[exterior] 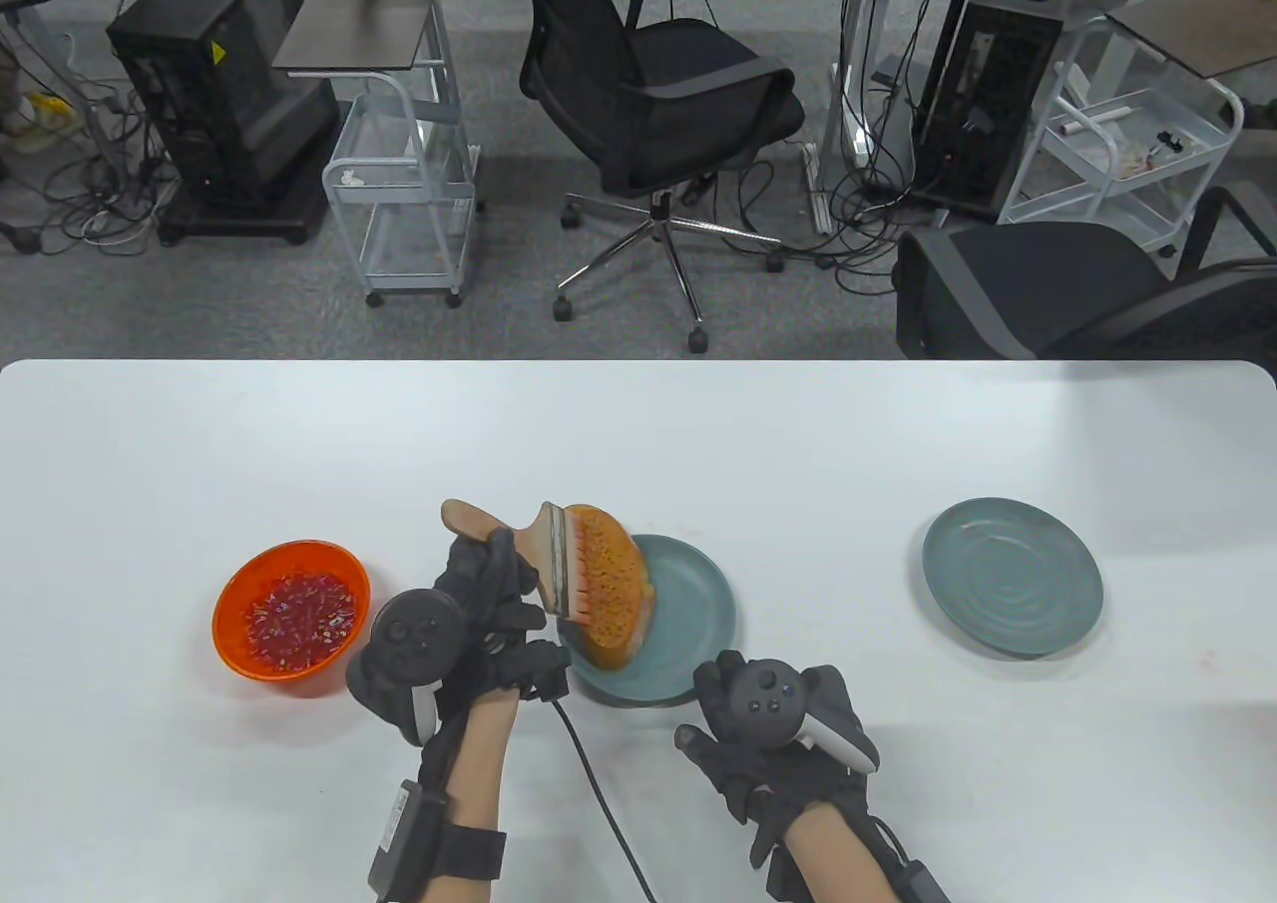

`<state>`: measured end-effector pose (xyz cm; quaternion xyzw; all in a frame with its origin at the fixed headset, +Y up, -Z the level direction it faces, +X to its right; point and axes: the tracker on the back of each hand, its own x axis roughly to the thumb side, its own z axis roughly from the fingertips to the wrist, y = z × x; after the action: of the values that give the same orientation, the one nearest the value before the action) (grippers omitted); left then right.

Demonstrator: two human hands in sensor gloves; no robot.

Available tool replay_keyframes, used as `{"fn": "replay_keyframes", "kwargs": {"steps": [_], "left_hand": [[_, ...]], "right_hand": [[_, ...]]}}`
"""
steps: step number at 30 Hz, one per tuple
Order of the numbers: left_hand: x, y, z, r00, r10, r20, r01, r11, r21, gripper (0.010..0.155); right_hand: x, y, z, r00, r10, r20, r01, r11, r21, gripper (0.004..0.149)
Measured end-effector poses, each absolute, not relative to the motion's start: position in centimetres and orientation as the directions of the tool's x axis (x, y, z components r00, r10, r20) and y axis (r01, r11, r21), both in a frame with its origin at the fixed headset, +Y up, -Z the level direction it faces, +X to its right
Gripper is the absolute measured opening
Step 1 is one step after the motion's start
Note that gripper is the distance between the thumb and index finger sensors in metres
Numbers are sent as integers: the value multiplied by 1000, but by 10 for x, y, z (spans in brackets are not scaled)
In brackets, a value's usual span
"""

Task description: Dip brush into ketchup and spread onto bread slice

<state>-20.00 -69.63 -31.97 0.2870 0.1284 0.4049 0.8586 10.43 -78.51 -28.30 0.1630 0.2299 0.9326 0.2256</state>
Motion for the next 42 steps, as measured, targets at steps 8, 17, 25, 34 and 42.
{"fn": "replay_keyframes", "kwargs": {"steps": [8,17,25,34,42], "left_hand": [[-183,-714,-329,535,845,2,-741,467,483,49],[-193,-697,-322,604,797,36,-669,481,567,50],[-187,-713,-330,532,847,-24,-730,473,493,50],[-198,-703,-325,525,851,13,-701,424,573,50],[-202,-714,-329,504,862,-48,-700,441,562,51]], "right_hand": [[104,-785,-283,-845,497,200,-347,-792,502,70],[104,-785,-283,-847,493,199,-344,-793,502,70],[105,-785,-283,-847,491,204,-341,-796,501,69],[104,-785,-283,-846,494,199,-346,-794,499,70],[106,-785,-283,-845,494,204,-344,-795,499,69]]}}
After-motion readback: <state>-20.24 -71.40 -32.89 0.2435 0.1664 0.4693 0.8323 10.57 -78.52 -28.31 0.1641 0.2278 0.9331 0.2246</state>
